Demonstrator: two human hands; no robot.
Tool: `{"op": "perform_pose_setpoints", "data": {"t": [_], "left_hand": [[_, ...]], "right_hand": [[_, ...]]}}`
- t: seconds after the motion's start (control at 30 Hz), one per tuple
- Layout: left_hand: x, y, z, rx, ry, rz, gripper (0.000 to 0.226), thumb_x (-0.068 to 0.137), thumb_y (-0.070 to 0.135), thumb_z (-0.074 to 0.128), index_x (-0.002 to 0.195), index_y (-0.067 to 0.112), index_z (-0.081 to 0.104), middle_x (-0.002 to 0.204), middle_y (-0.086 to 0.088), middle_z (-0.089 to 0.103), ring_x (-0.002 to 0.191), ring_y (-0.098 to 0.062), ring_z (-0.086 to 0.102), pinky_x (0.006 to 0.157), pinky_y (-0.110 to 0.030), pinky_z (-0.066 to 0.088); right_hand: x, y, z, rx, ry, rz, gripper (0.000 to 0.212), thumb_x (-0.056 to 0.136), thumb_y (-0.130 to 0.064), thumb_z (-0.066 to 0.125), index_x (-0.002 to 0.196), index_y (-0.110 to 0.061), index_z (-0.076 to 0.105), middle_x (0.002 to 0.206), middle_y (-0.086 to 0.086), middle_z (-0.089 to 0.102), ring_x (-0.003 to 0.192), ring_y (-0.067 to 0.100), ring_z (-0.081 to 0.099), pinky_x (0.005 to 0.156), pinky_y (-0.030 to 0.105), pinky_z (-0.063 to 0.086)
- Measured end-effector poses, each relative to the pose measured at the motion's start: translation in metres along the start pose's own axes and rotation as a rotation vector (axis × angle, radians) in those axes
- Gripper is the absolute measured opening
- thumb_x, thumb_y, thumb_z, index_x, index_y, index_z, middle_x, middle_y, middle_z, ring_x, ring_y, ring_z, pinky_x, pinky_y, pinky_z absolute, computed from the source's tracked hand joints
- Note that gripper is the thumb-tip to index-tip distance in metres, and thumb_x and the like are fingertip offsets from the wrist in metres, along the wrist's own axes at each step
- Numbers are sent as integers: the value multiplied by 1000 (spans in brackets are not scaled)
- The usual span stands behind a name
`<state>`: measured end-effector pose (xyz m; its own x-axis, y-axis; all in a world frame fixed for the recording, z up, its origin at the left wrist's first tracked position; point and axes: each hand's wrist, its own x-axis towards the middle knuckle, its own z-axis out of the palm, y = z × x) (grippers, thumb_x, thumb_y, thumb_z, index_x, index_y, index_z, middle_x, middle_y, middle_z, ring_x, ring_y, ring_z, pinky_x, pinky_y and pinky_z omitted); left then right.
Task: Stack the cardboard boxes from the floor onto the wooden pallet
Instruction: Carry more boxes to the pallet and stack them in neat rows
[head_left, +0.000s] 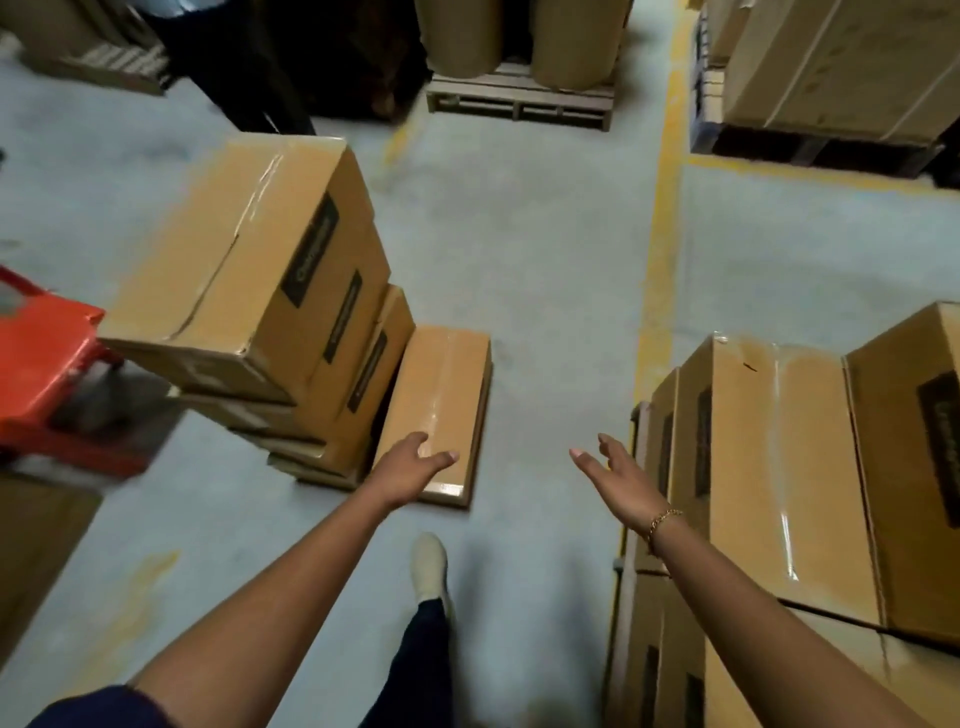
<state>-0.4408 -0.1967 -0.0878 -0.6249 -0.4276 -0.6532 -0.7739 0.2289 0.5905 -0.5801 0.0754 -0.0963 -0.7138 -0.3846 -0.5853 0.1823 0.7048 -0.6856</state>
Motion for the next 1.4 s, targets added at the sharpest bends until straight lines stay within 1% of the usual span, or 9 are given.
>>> {"op": "perform_pose_setpoints", "data": {"t": [0.17,0.3,0.47,0.6,0.8,0.97,1.03,1.17,1.4], "left_hand": [[89,-58,-32,-58,-17,-108,83,93,61,64,158,19,37,165,-5,37,147,-29,40,118,-45,37],[189,-110,-42,-62,5,-176,98,78,76,60,155,18,43,159,-5,45,141,-28,48,115,-50,41],[314,-178,-33,-74,23,-251,77,98,59,58,159,17,38,163,-5,39,146,-30,41,118,-47,35],[407,-236,-14,-111,32,-299,79,95,62,60,159,21,37,163,-6,40,145,-33,43,118,-52,36],[519,-297,17,-171,136,-336,90,97,61,59,166,21,17,170,-10,24,153,-35,28,121,-48,26],[570,-330,30,-267,120,-273,86,96,59,60,164,23,22,164,-8,38,147,-33,39,116,-45,33],[581,-337,33,-278,128,-202,81,96,55,64,162,25,28,157,-4,48,140,-28,48,111,-40,38],[597,-342,39,-306,152,-94,72,97,42,68,158,25,34,144,3,56,123,-14,53,101,-31,40],[631,-324,43,-307,172,-38,75,94,43,72,158,26,37,138,10,57,126,-12,52,104,-27,38]], "right_hand": [[85,-11,88,74,-81,108,85,95,-67,53,162,-21,26,166,0,31,150,23,35,120,40,29],[176,3,160,93,-126,183,84,97,-65,52,161,-18,26,166,4,33,150,25,35,120,40,29],[290,42,245,131,-145,268,83,98,-62,51,162,-16,24,167,6,30,151,29,33,121,44,28],[373,80,297,197,-115,325,83,98,-60,54,161,-16,24,167,7,29,151,30,32,120,44,29],[483,131,360,301,-40,299,89,95,-64,58,163,-21,20,169,5,24,152,32,30,120,46,29],[528,162,406,384,60,237,106,71,-84,59,158,-31,33,155,-3,49,140,27,49,117,50,40],[537,169,416,398,116,235,95,78,-79,61,157,-33,35,151,-4,53,136,26,52,115,47,42],[550,180,423,384,205,195,67,96,-53,61,156,-31,38,145,-7,57,127,16,55,105,30,42],[578,178,406,413,269,180,69,95,-59,61,155,-34,39,149,-4,55,134,26,54,114,46,43]]}}
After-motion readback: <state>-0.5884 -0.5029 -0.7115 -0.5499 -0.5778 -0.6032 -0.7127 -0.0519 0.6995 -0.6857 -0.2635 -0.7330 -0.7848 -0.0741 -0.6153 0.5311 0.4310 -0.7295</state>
